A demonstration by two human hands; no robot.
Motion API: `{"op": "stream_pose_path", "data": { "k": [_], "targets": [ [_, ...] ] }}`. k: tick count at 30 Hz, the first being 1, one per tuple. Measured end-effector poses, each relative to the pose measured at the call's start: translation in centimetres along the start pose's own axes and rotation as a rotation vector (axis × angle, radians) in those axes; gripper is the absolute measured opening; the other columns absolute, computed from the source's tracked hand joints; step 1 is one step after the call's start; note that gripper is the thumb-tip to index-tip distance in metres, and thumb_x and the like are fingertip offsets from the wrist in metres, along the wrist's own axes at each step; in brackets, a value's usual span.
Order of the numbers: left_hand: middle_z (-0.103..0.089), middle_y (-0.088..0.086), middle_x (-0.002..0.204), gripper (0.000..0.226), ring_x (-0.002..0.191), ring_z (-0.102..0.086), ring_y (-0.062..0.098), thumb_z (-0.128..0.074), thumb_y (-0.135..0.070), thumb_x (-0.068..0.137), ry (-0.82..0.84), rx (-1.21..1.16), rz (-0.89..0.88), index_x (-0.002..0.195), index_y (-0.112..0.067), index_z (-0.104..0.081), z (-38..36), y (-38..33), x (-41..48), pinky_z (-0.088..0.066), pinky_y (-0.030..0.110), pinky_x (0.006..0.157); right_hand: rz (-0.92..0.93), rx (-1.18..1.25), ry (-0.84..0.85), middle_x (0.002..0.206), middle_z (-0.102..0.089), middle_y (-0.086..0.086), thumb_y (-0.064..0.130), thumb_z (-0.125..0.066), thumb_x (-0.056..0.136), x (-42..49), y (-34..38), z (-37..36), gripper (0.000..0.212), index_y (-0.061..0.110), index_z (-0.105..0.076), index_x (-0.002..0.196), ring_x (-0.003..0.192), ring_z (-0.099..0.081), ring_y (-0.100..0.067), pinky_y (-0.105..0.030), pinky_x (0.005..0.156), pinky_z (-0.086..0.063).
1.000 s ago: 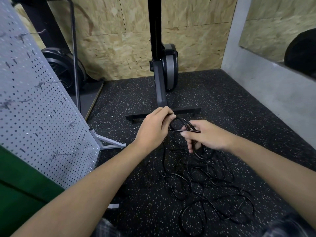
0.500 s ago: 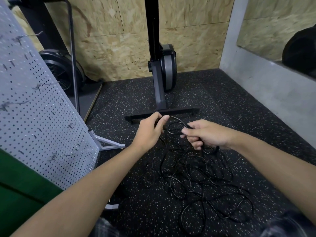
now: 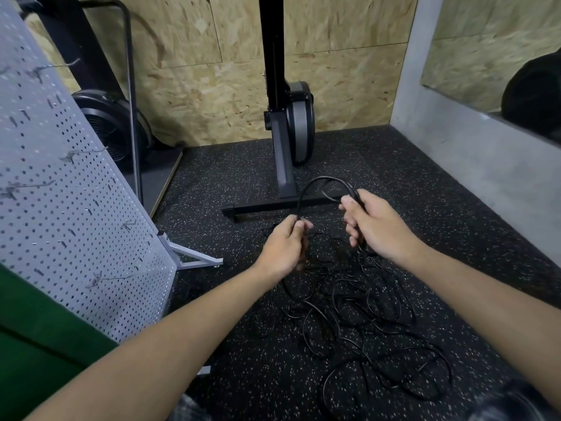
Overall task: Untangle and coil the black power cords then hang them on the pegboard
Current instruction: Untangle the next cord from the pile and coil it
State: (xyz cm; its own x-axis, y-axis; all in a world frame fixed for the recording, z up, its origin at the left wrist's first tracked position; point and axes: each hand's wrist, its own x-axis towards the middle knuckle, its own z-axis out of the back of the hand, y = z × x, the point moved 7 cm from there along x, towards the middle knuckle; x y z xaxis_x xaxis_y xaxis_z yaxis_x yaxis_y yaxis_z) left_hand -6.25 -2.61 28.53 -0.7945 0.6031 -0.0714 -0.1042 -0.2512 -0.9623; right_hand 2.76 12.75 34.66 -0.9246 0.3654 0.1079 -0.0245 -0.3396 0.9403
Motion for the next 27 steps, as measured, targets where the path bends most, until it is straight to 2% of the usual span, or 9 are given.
{"op": "stream_pose_path", "data": {
  "k": [3, 6, 8, 10, 13, 16, 22, 24, 27],
  "targets": [
    [-0.052, -0.004, 0.068, 0.031, 0.054, -0.046, 0.011, -0.036, -0.030, 0.114, 0.022, 0.198, -0.120, 0.110, -0.019, -0.065, -1.7, -2.4, -0.9, -0.037, 0.031, 0.053, -0.017, -0.046, -0.140, 0.081, -0.067, -0.003, 0.040, -0.051, 0.108, 0.2, -1.0, 0.7, 0.033, 0.010, -0.061, 0.103, 0.059, -0.059, -0.016, -0.041, 0.067, -0.056],
    [-0.064, -0.002, 0.078, 0.032, 0.067, -0.056, 0.016, -0.040, -0.027, 0.113, 0.033, 0.349, -0.165, 0.097, -0.013, -0.065, -3.1, -3.7, -1.6, -0.040, 0.035, 0.063, -0.029, -0.113, -0.059, 0.067, -0.067, 0.002, 0.049, -0.060, 0.101, -0.1, -1.1, -0.5, 0.035, 0.015, -0.065, 0.097, 0.057, -0.062, -0.013, -0.036, 0.072, -0.054],
    [-0.067, -0.001, 0.080, 0.036, 0.070, -0.061, 0.015, -0.042, -0.023, 0.111, 0.025, 0.406, -0.179, 0.085, -0.022, -0.067, -3.2, -4.2, -1.7, -0.042, 0.023, 0.059, -0.042, -0.139, -0.034, 0.064, -0.066, 0.005, 0.053, -0.070, 0.093, -0.4, -1.1, -1.6, 0.035, 0.019, -0.065, 0.099, 0.057, -0.062, -0.012, -0.033, 0.069, -0.054],
    [-0.064, -0.005, 0.076, 0.039, 0.069, -0.060, 0.012, -0.045, -0.019, 0.110, 0.038, 0.447, -0.228, 0.075, -0.029, -0.061, -3.0, -4.6, -1.8, -0.040, 0.013, 0.056, -0.063, -0.094, -0.075, 0.074, -0.068, 0.002, 0.050, -0.077, 0.089, -0.5, -1.4, -2.0, 0.039, 0.015, -0.064, 0.102, 0.058, -0.062, -0.013, -0.036, 0.067, -0.055],
    [-0.064, -0.007, 0.074, 0.032, 0.065, -0.059, 0.011, -0.046, -0.021, 0.111, 0.107, 0.492, -0.284, 0.084, -0.026, -0.062, -3.2, -4.6, -2.0, -0.041, 0.013, 0.058, -0.069, -0.008, -0.132, 0.085, -0.071, -0.001, 0.035, -0.076, 0.094, -0.5, -1.3, -1.8, 0.027, 0.013, -0.063, 0.104, 0.066, -0.061, -0.014, -0.038, 0.066, -0.054],
    [-0.071, -0.001, 0.075, 0.033, 0.055, -0.056, 0.000, -0.044, -0.027, 0.113, 0.198, 0.534, -0.288, 0.087, -0.022, -0.065, -3.9, -4.1, -2.1, -0.039, 0.014, 0.054, -0.074, 0.049, -0.138, 0.087, -0.075, 0.003, 0.024, -0.067, 0.101, -0.2, -1.1, -1.0, 0.007, 0.018, -0.064, 0.101, 0.063, -0.061, 0.002, -0.025, 0.064, -0.052],
    [-0.071, 0.001, 0.071, 0.039, 0.054, -0.056, 0.003, -0.047, -0.039, 0.111, 0.274, 0.553, -0.295, 0.088, -0.020, -0.071, -4.1, -2.8, -1.9, -0.039, 0.016, 0.057, -0.139, 0.100, -0.091, 0.092, -0.069, -0.001, 0.030, -0.074, 0.097, 0.2, -1.4, -1.5, 0.022, 0.013, -0.065, 0.106, 0.079, -0.068, -0.019, -0.043, 0.081, -0.062],
    [-0.068, 0.001, 0.070, 0.038, 0.051, -0.051, 0.005, -0.050, -0.044, 0.109, 0.302, 0.607, -0.283, 0.087, -0.019, -0.068, -3.9, -2.0, -1.9, -0.038, 0.021, 0.053, -0.150, 0.144, -0.094, 0.080, -0.067, -0.002, 0.025, -0.080, 0.092, 0.1, -1.5, -1.2, 0.024, 0.011, -0.062, 0.102, 0.071, -0.068, -0.018, -0.050, 0.086, -0.064],
    [-0.067, 0.004, 0.074, 0.035, 0.057, -0.053, 0.012, -0.053, -0.047, 0.107, 0.361, 0.657, -0.268, 0.089, -0.019, -0.064, -3.7, -0.9, -2.1, -0.040, 0.028, 0.056, -0.188, 0.147, -0.140, 0.058, -0.055, 0.008, 0.028, -0.086, 0.086, 0.2, -1.9, 0.1, 0.034, 0.013, -0.058, 0.096, 0.048, -0.053, -0.013, -0.048, 0.070, -0.063]
  ]
}}
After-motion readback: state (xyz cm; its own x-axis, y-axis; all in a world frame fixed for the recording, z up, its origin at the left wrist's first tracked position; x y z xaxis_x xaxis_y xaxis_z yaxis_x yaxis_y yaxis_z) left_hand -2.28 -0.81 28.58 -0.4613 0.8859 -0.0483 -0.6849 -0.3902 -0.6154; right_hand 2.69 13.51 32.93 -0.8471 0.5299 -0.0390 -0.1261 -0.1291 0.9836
